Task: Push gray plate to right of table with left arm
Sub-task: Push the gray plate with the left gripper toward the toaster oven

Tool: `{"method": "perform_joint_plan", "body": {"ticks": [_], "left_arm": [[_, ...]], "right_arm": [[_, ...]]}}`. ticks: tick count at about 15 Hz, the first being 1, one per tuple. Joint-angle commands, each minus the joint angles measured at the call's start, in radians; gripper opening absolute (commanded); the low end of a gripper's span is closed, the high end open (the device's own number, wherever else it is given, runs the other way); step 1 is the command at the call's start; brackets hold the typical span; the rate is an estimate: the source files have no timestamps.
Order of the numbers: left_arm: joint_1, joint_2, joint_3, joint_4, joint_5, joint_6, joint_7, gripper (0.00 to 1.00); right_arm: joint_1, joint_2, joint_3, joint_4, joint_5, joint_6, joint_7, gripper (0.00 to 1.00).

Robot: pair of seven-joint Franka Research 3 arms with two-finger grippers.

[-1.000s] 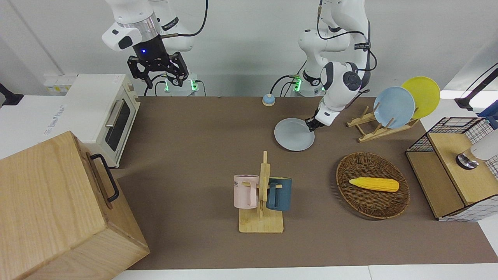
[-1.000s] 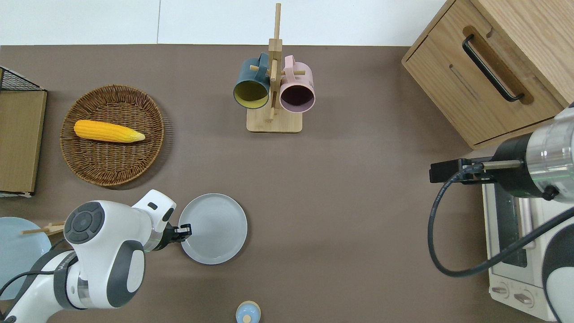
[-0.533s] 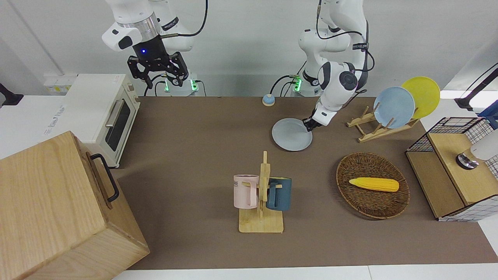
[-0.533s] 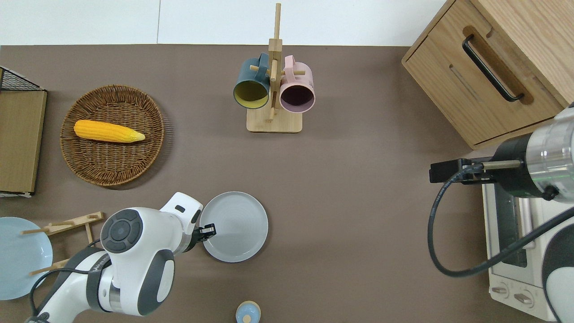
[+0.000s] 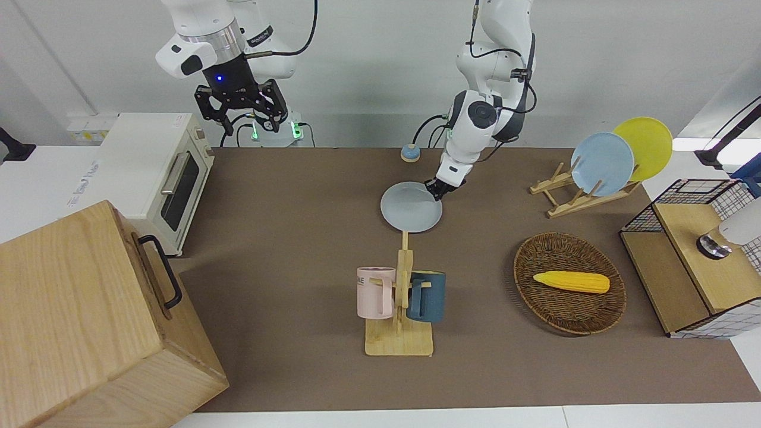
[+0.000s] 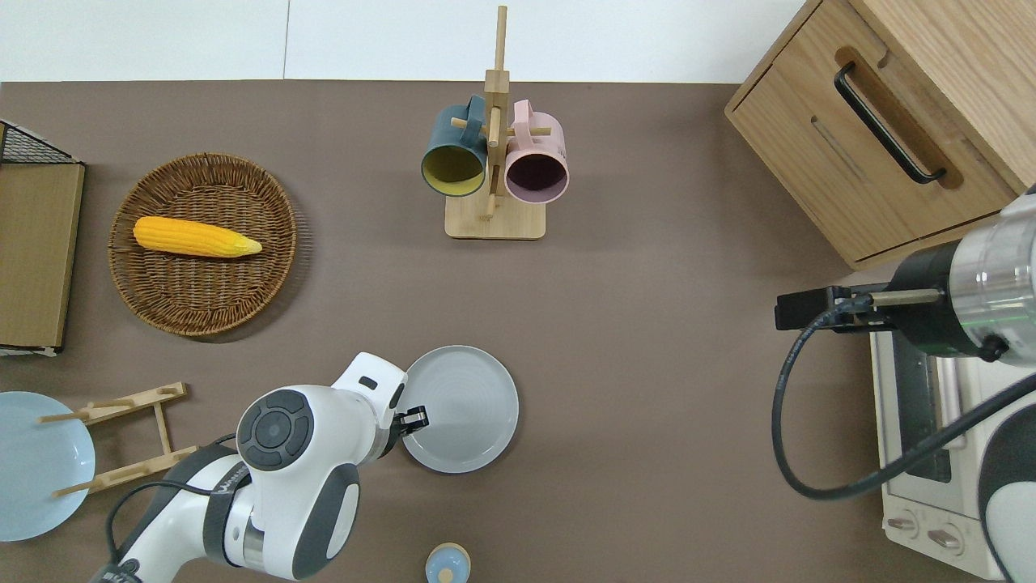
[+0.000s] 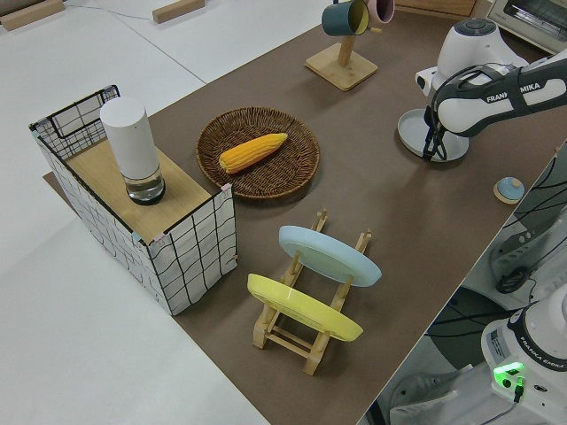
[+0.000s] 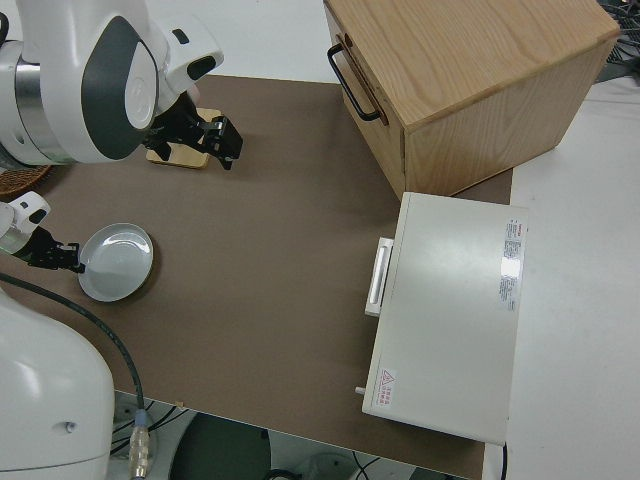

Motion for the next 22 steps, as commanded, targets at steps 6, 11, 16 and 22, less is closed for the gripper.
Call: {"method": "perform_joint_plan", "body": {"ticks": [6, 11, 16, 22], "left_arm": [[-0.021, 0.083, -0.135, 0.038, -0.014, 0.123, -0.186, 0.0], [-0.021, 0.108, -0.207, 0.06, -0.008, 0.186, -0.291, 0.0], [-0.072, 0.171, -0.226, 0.121, 0.011, 0.218, -0.381, 0.0], [-0.13, 0.214, -0.227, 0.178, 0.069, 0.221, -0.493, 0.0]], "right_arm": [[-0.006, 0.006, 0.004, 0.014, 0.016, -0.005, 0.002, 0.996], [-0.006, 0.006, 0.004, 0.014, 0.016, -0.005, 0.002, 0.996], [-0.006, 0.006, 0.004, 0.014, 0.016, -0.005, 0.002, 0.996], [-0.006, 0.006, 0.004, 0.014, 0.016, -0.005, 0.002, 0.996]]}}
